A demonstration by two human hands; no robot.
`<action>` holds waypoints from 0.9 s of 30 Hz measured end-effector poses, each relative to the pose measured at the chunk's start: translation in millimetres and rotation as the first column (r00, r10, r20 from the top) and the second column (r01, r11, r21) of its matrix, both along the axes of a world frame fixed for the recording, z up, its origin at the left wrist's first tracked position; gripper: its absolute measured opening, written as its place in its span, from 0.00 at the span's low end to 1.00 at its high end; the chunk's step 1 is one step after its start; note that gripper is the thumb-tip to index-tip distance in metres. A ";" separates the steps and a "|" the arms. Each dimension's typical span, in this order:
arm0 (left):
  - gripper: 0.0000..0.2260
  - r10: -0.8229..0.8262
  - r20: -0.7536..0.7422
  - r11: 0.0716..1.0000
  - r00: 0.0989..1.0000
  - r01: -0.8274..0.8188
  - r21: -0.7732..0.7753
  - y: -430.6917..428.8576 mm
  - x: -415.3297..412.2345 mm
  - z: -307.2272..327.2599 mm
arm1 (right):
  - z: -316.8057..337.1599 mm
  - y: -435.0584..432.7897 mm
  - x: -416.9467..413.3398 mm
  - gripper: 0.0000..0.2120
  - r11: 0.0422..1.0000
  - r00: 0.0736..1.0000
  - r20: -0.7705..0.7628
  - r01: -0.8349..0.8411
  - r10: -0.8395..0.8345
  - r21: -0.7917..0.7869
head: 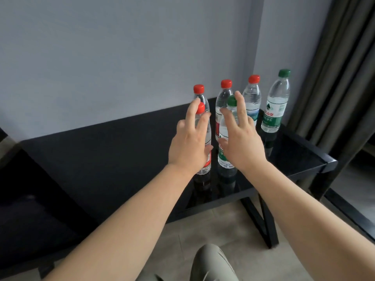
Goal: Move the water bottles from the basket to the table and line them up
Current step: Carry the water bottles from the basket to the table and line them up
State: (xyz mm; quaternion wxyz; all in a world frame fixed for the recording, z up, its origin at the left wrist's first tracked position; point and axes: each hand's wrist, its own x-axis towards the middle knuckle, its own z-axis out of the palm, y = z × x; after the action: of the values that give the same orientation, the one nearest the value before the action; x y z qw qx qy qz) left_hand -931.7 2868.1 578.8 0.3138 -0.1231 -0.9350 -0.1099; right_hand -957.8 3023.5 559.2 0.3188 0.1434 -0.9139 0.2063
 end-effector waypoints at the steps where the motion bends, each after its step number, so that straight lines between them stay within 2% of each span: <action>1: 0.38 -0.006 -0.003 1.000 1.000 0.006 -0.001 6.8 -4.7 -0.1 | -0.3 6.4 -3.7 0.42 1.000 1.000 0.004 0.012 -0.012 0.000; 8: 0.38 -0.079 -0.007 0.997 0.997 0.078 -0.010 55.5 -35.4 1.2 | -1.3 54.1 -30.3 0.42 0.998 0.998 0.029 0.059 -0.059 -0.017; 16: 0.38 -0.098 -0.031 0.995 0.995 0.099 0.015 99.4 -63.8 -1.5 | 0.3 100.4 -52.9 0.42 0.997 0.997 0.020 0.073 -0.072 -0.021; 27: 0.38 -0.088 0.003 0.996 0.996 0.088 -0.030 140.5 -79.7 3.9 | -0.4 139.8 -75.3 0.39 0.997 0.997 0.032 0.071 -0.070 -0.034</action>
State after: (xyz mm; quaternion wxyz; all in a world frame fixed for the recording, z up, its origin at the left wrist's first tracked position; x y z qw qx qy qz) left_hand -1011.4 3008.6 582.7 0.3059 -0.1686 -0.9306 -0.1097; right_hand -1033.0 3163.3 558.9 0.3143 0.1023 -0.9194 0.2132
